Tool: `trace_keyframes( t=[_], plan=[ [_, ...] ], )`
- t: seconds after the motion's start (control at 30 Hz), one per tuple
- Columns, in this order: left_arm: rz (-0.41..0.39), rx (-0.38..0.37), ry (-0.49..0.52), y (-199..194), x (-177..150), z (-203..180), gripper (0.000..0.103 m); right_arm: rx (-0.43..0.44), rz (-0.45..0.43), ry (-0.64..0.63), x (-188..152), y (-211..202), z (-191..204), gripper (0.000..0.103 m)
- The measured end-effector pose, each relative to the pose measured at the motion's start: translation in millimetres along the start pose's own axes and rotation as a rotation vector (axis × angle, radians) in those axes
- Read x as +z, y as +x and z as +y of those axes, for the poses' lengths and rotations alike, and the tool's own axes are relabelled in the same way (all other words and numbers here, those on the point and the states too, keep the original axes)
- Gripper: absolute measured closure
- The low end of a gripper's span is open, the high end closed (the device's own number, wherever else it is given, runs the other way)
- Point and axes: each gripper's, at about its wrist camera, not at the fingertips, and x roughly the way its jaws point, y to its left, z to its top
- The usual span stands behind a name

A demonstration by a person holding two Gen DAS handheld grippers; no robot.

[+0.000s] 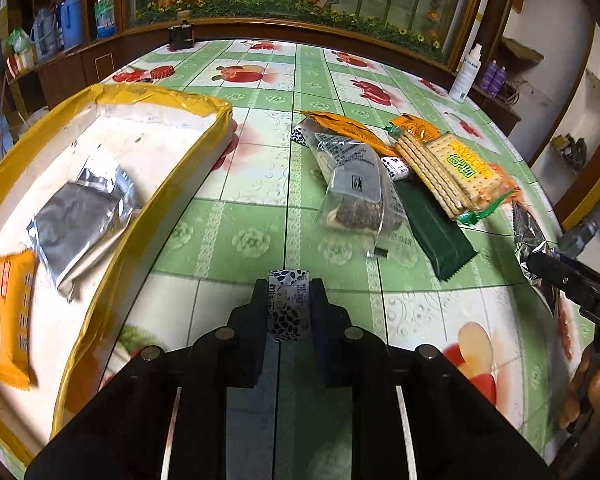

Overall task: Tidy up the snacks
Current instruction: 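Grasp the small white-and-black packet with the left tool while the right grasps another foil packet, then carry both packets into the white tray and open both tools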

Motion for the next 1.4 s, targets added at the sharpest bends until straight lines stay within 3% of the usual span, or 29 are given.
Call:
trace_keyframes(
  t=[0.27,0.6,1.07,1.4],
  plan=[
    [-0.074,-0.031,-0.028,-47,-13,11,0.087,0.07,-0.045,-0.025,-7,-32,29,0.04],
    [-0.143,0.059,-0.062,-88,-15,34,0.086,0.179,-0.059,-0.125,0,-34,94,0.04],
    [-0.161,0.138,-0.155,-96,-20,81,0.086,0.305,-0.016,-0.195,11,-5,158,0.04],
    [-0.133,0.172,-0.242,-88,-14,128,0.086,0.412,0.016,-0.277,39,37,229,0.04]
  ],
)
